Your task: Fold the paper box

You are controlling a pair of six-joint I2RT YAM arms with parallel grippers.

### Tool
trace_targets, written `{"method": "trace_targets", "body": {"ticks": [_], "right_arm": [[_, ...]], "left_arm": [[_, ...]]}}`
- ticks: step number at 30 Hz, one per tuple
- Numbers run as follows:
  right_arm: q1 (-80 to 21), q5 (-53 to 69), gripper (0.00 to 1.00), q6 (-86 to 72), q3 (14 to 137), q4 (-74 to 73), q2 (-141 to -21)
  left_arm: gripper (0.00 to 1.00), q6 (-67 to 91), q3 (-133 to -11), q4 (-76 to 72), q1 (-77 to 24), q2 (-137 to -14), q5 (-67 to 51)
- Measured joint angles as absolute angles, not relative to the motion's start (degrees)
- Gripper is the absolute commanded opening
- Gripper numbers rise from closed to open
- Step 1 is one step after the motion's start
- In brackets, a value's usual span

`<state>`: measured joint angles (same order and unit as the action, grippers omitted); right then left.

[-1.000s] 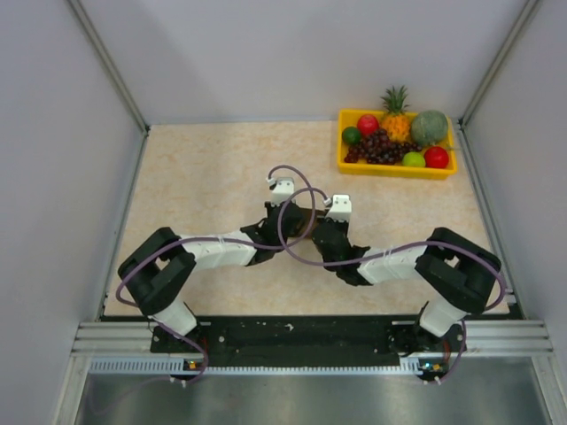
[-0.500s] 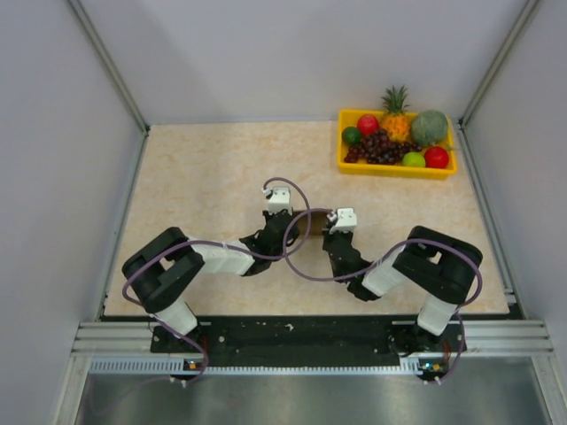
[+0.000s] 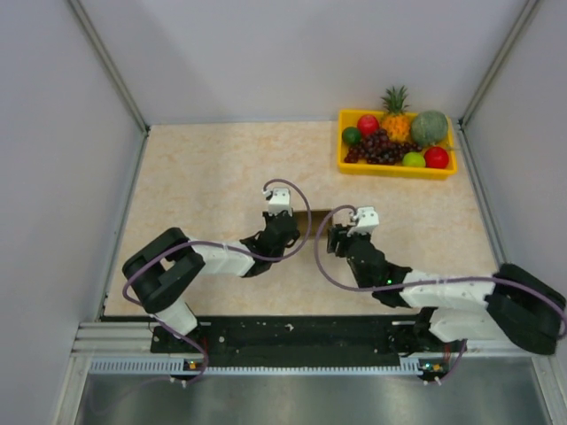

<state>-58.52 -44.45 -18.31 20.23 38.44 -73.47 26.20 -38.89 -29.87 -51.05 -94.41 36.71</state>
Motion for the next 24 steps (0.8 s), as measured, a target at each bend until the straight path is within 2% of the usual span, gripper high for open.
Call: {"method": "trace_targets", "body": {"ticks": [6, 9, 11, 13, 20, 21, 23, 24], "right_arm": [[-57.2, -42.7, 0.52, -26.7, 20.9, 13.4, -51.9], [-48.3, -33.6, 0.49, -29.5, 25.3, 3.0, -49.2], [-40.9, -25.5, 0.48, -31.0, 30.5, -2.4, -52.4], [-36.5, -19.0, 0.41, -32.3, 38.9, -8.0, -58.5], [-33.7, -7.4, 0.39, -38.0, 57.0, -15.7, -72.1], [-33.2, -6.5, 0.31, -38.7, 58.7, -16.1, -73.8], [-32.6, -4.2, 0.27, -39.9, 61.9, -15.8, -77.5], [-32.4, -2.8, 0.19, -40.5, 62.9, -15.2, -79.2]], "left_arm": [[0.0, 25.7, -40.0, -28.3, -51.8, -94.7, 37.6], [0.0, 25.4, -41.1, -27.4, -52.2, -95.4, 38.4], [0.0, 25.3, -41.9, -26.7, -52.4, -95.9, 38.7], [0.0, 25.3, -42.7, -25.7, -52.5, -96.2, 38.9], [0.0, 25.1, -43.3, -24.6, -52.8, -96.3, 39.4], [0.0, 25.1, -43.4, -24.4, -52.8, -96.3, 39.5], [0.0, 24.9, -43.5, -24.2, -52.9, -96.3, 39.7], [0.0, 24.9, -43.5, -24.0, -52.9, -96.3, 39.7]]}}
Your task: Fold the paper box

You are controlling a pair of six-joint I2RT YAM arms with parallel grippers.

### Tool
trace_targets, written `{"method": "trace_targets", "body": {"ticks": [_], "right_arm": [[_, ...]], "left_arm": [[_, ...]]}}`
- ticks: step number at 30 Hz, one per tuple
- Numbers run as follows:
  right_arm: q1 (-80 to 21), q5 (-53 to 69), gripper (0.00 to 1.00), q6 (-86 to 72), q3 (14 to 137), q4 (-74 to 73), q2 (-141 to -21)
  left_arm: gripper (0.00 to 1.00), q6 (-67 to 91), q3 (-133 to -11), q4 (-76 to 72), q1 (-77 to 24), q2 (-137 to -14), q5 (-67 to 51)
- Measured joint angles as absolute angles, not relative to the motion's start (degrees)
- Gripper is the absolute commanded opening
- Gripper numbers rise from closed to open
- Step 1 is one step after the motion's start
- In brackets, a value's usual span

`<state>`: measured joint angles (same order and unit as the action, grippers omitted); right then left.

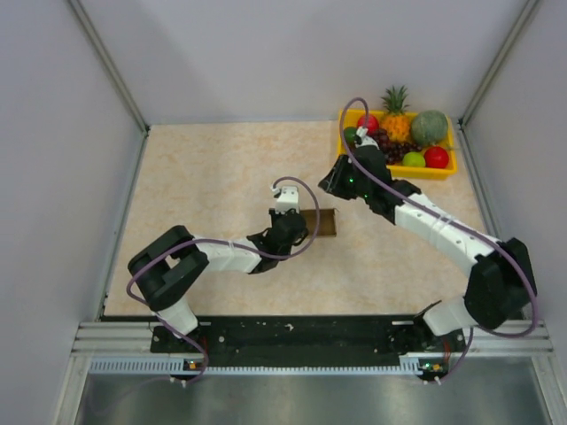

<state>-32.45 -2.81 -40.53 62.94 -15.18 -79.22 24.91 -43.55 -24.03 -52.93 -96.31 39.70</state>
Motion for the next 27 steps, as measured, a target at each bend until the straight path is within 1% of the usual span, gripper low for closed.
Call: {"method": "trace_targets", "body": {"ticks": [2, 4, 5, 8, 10, 11, 12, 14, 15, 16, 19, 23, 27], "right_arm": [[-32.5, 0.4, 0.16, -43.2, 63.8, -11.4, -83.4], [-32.5, 2.9, 0.15, -46.0, 62.8, -6.9, -86.7], [-32.5, 4.0, 0.13, -47.9, 61.3, -4.0, -88.4], [-32.9, 5.1, 0.13, -50.9, 57.1, 0.1, -90.7], [-33.0, 5.6, 0.12, -52.0, 56.1, 0.8, -91.7], [-33.0, 5.8, 0.12, -52.5, 56.0, 1.3, -92.0], [-33.0, 5.9, 0.12, -52.9, 55.9, 1.8, -92.1], [-33.2, 5.9, 0.12, -53.8, 55.9, 3.2, -92.1], [-33.4, 5.9, 0.12, -54.1, 55.9, 4.0, -92.1], [-33.6, 5.8, 0.12, -54.2, 55.8, 4.4, -92.1], [-34.1, 5.7, 0.12, -54.3, 54.6, 6.5, -92.1], [-34.5, 5.6, 0.12, -54.5, 51.9, 8.7, -92.1], [-35.2, 4.8, 0.12, -54.2, 49.3, 11.1, -92.1]], "left_arm": [[0.0, 24.7, -43.8, -23.7, -52.9, -96.3, 39.7], [0.0, 24.6, -44.2, -22.8, -52.9, -96.3, 39.7], [0.0, 24.5, -44.5, -22.3, -53.0, -96.3, 39.7], [0.03, 24.5, -44.8, -21.6, -53.0, -96.3, 39.7], [0.18, 24.3, -44.8, -21.6, -53.0, -96.3, 39.6], [0.24, 24.1, -44.8, -21.6, -53.0, -96.3, 39.5], [0.34, 23.9, -44.8, -21.3, -53.0, -96.3, 39.2], [0.44, 23.5, -44.8, -20.9, -53.0, -96.3, 38.5], [0.47, 23.4, -44.8, -20.8, -53.0, -96.3, 38.1], [0.53, 23.2, -44.8, -20.6, -53.0, -96.3, 37.9], [0.58, 23.4, -44.5, -19.1, -53.0, -95.4, 36.4], [0.6, 24.1, -44.4, -15.8, -53.0, -92.4, 33.9], [0.6, 25.8, -42.3, -12.2, -53.0, -85.1, 29.6]]}}
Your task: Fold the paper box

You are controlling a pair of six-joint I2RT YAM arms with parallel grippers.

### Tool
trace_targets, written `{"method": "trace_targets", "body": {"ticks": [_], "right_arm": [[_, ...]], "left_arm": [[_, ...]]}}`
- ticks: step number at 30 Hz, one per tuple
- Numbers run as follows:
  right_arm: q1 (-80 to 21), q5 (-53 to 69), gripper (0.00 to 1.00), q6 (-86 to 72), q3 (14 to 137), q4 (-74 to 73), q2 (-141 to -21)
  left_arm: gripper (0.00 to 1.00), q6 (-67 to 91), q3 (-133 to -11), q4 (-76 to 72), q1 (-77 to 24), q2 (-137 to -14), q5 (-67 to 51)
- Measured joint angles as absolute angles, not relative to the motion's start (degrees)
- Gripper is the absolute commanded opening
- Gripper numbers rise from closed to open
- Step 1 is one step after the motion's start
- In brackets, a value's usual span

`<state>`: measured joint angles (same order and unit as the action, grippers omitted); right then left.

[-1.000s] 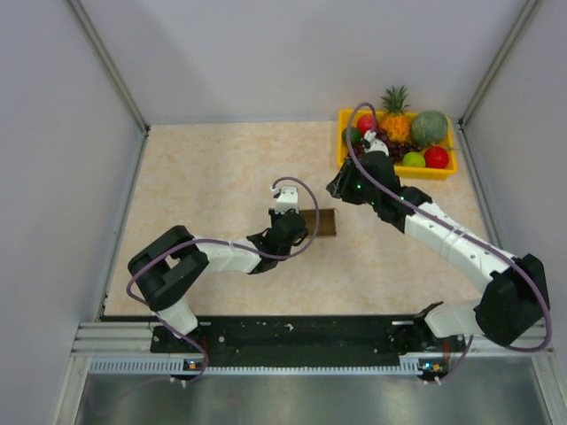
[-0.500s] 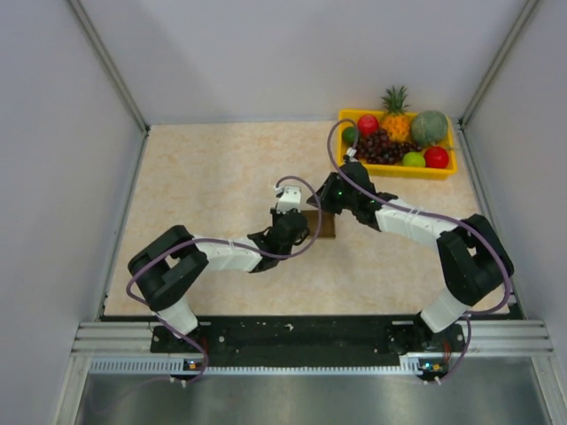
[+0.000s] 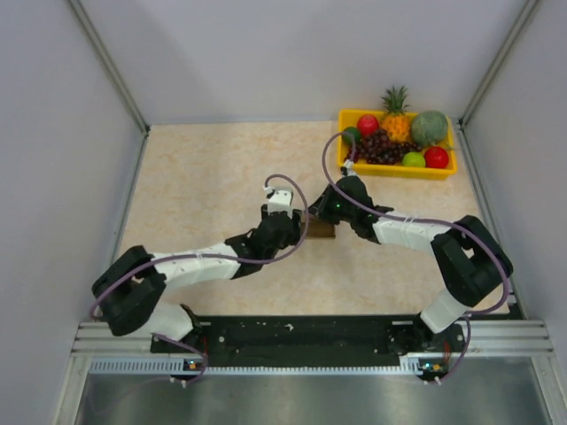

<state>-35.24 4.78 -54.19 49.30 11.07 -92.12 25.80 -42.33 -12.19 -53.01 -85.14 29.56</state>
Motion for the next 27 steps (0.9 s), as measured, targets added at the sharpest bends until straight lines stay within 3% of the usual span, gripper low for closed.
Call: {"method": "trace_targets", "body": {"ticks": [12, 15, 22, 27], "right_arm": [[-36.0, 3.7, 0.12, -50.7, 40.0, 20.6, -90.2], [-36.0, 3.7, 0.12, -50.0, 39.7, 21.8, -90.2], [-36.4, 3.8, 0.12, -47.4, 38.5, 24.3, -90.2], [-36.4, 4.4, 0.12, -44.7, 38.1, 24.4, -90.2]], "left_arm": [[0.58, 29.9, -38.1, 1.9, -47.7, -54.8, 10.1], [0.55, 30.8, -38.1, 1.7, -43.1, -55.4, 2.8], [0.34, 31.5, -41.3, 1.7, -36.6, -69.9, -10.4], [0.32, 31.6, -46.0, 0.6, -34.8, -76.8, -15.4]]}}
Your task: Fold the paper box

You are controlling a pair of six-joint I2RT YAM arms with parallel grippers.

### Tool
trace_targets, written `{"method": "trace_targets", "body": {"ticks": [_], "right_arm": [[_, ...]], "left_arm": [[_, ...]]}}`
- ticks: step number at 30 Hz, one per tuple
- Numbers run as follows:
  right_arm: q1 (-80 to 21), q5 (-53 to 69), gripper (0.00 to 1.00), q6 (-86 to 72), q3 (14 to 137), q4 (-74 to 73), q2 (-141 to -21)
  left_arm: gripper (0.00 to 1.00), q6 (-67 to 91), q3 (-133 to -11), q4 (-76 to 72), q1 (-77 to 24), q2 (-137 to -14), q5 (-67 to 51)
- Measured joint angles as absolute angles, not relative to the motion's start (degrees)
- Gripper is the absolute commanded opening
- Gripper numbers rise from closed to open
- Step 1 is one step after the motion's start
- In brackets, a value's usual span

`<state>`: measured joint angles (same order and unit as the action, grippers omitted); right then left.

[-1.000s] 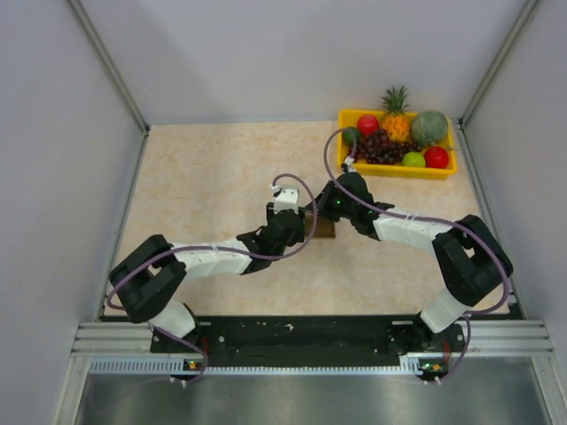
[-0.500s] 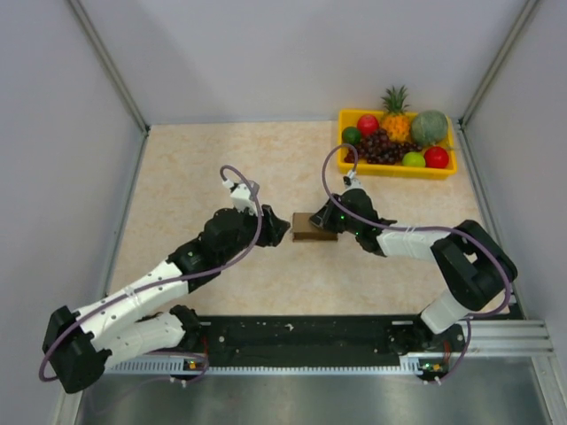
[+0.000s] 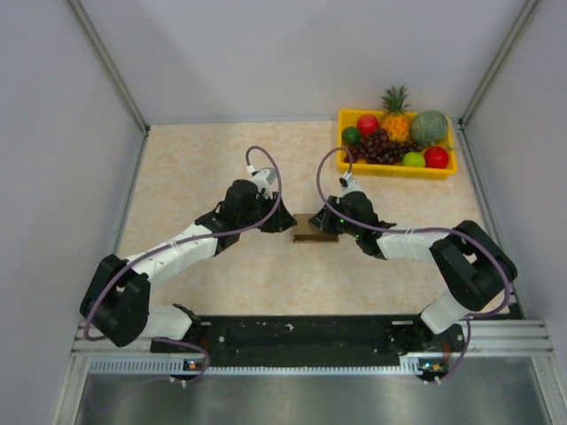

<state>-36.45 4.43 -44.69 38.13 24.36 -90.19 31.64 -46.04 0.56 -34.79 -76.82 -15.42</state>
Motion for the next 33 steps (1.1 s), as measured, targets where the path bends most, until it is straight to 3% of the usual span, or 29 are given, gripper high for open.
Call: {"method": "trace_targets", "body": {"ticks": [5, 13, 29, 33], "right_arm": [[-36.5, 4.9, 0.12, -42.9, 37.1, 25.3, -90.2], [-36.6, 5.1, 0.13, -41.4, 37.0, 25.7, -90.9], [-36.6, 5.1, 0.13, -41.1, 37.1, 25.3, -91.4], [-36.6, 5.0, 0.14, -41.1, 37.3, 24.9, -91.4]], "left_arm": [[0.34, 33.0, -47.2, -2.9, -33.7, -80.7, -18.8], [0.14, 32.9, -50.8, -3.4, -33.7, -92.4, -22.5], [0.09, 33.3, -50.1, -9.5, -35.0, -96.7, -23.2], [0.13, 33.6, -49.6, -11.5, -35.0, -97.3, -23.4]]}}
